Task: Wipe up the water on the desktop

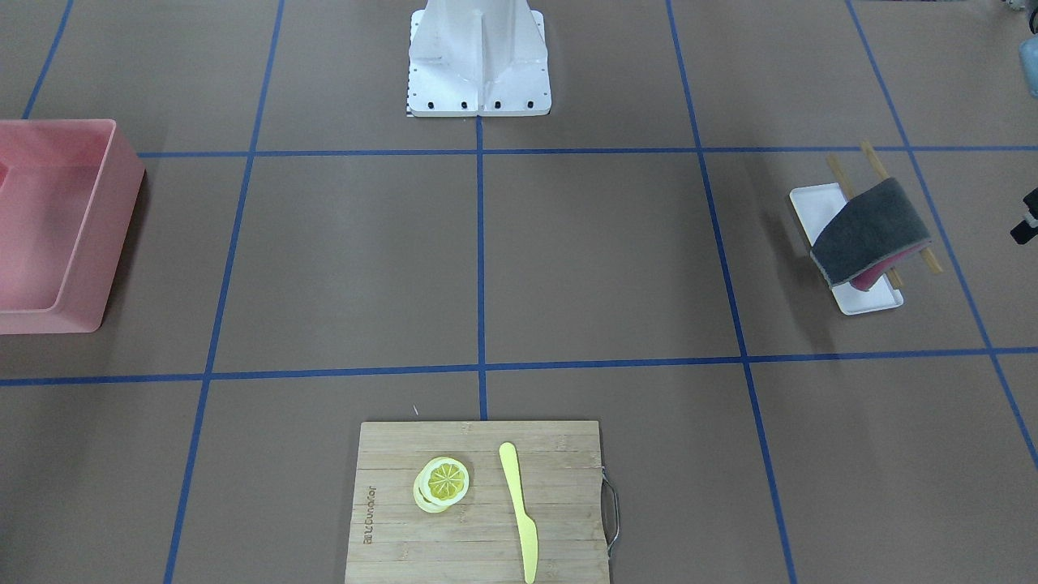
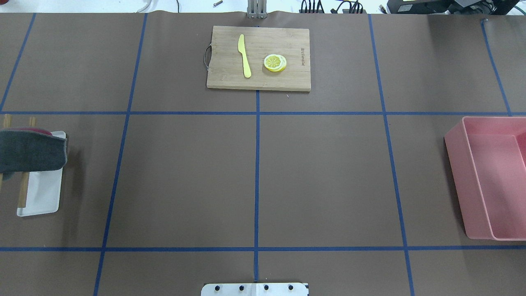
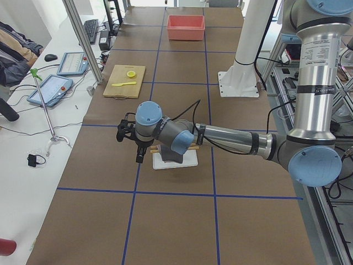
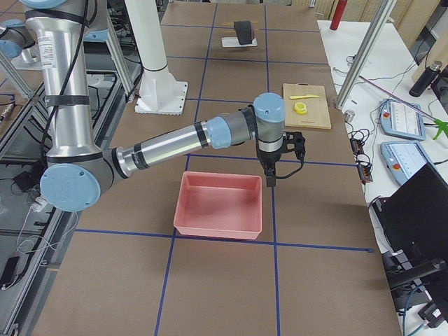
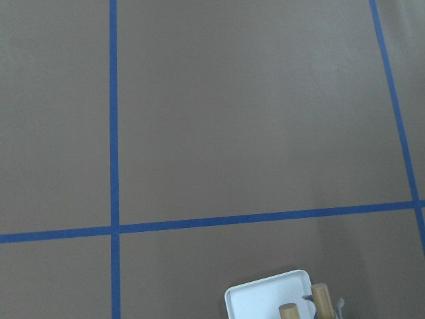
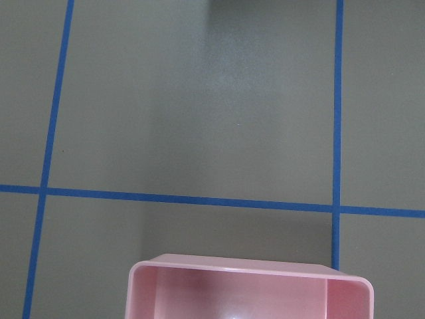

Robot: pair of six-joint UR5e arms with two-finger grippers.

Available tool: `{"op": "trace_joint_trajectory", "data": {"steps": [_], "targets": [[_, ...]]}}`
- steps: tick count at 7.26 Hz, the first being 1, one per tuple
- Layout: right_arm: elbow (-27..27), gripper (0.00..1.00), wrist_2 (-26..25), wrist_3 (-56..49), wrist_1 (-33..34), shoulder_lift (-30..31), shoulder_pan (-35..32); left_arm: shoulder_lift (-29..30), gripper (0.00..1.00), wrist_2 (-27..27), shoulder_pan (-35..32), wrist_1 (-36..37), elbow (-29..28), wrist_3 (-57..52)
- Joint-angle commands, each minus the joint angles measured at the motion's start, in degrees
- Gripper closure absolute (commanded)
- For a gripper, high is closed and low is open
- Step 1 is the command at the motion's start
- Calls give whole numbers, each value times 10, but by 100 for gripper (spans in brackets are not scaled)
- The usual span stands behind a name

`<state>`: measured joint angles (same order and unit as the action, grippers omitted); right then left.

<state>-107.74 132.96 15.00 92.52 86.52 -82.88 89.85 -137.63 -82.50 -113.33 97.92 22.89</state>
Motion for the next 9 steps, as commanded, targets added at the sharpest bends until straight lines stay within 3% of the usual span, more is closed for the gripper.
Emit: {"op": "trace_joint_trajectory", "data": {"steps": [1, 3, 4, 6, 9], "targets": [[-4, 0, -1, 0, -1, 0, 1, 21, 2, 2, 17, -3, 0, 54], [-8, 0, 15, 1, -5, -1, 2, 16, 3, -2, 28, 1, 1, 59], [-6, 0, 11, 0, -5, -1, 3, 16, 3, -31, 28, 4, -2, 60], [-6, 0, 6, -2, -7, -6, 8, 9, 2, -72, 28, -1, 3, 161], [-12, 0, 22, 1, -6, -4, 16, -10, 2, -63, 30, -1, 4, 167]]}}
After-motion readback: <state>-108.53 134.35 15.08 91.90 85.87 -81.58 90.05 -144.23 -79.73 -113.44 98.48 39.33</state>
